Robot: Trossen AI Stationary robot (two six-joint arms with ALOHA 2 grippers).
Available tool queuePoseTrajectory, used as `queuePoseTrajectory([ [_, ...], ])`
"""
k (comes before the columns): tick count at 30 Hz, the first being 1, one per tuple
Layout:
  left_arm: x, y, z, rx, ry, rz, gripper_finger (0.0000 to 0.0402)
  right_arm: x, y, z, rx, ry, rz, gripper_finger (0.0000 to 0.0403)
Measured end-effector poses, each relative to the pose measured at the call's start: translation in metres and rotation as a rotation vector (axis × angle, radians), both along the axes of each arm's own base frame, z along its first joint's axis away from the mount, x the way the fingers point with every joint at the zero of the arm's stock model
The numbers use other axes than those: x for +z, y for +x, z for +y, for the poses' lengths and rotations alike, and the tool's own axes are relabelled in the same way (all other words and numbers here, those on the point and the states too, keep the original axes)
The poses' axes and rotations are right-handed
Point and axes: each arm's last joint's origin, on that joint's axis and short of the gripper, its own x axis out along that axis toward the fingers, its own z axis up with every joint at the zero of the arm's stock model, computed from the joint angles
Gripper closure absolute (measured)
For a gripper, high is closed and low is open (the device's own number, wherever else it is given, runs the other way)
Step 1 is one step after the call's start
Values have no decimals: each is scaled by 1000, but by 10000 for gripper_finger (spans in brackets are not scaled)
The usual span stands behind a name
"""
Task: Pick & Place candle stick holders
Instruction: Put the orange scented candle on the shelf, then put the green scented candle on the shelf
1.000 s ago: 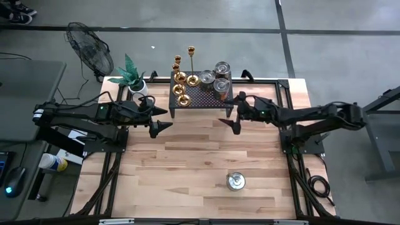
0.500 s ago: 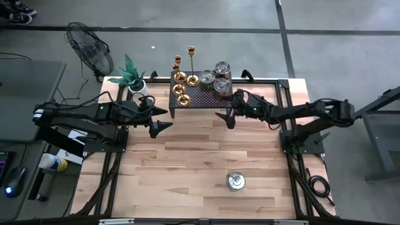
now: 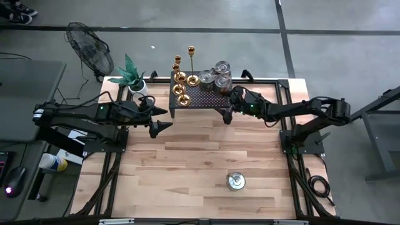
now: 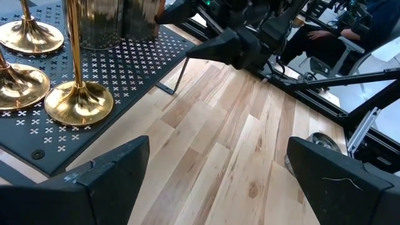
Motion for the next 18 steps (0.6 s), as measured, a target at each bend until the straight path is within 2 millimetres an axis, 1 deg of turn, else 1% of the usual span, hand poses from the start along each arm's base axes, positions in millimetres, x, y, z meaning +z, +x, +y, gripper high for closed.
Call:
queuePoseTrajectory([
  [3, 0, 0, 0, 0, 0, 0, 27, 0, 0, 0, -7, 1, -1, 6],
  [8, 0, 0, 0, 0, 0, 0, 27, 1, 3, 5, 41, 50, -21, 6],
  [13, 0, 0, 0, 0, 0, 0, 27, 14, 12, 9, 98, 17, -19, 6],
  [18, 0, 0, 0, 0, 0, 0, 27, 25, 20, 10, 91, -9, 17, 6],
])
